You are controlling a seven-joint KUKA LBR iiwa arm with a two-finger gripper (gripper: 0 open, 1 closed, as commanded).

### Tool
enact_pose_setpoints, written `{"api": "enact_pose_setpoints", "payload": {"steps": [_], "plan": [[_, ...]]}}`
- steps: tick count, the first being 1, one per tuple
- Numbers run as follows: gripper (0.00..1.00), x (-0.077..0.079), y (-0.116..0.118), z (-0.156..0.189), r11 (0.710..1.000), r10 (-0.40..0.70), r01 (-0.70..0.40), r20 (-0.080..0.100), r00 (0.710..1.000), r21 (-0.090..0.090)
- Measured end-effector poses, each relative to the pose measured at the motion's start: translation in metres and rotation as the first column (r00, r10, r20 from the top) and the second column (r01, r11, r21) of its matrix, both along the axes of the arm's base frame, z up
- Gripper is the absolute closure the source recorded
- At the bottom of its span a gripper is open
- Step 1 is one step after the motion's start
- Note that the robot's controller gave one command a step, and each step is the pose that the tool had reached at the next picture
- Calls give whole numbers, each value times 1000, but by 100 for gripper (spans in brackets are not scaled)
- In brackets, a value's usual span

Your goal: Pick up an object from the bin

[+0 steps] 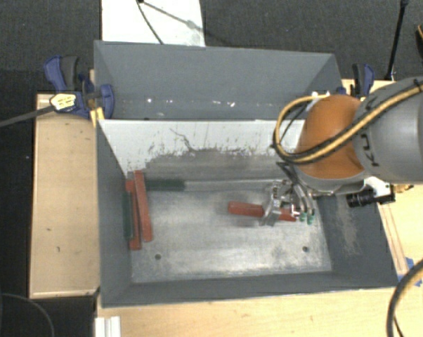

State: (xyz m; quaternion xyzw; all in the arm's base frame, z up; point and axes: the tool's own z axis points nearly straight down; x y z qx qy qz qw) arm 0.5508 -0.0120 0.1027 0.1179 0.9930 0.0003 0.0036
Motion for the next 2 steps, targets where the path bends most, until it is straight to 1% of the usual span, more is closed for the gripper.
{"api": "enact_pose_setpoints", "payload": {"steps": [1, 2], "plan": [[100, 1, 0, 40, 1000, 5, -5, 0, 1000, 0], [100, 3, 0, 61, 1000, 10, -10, 0, 1000, 0]]}}
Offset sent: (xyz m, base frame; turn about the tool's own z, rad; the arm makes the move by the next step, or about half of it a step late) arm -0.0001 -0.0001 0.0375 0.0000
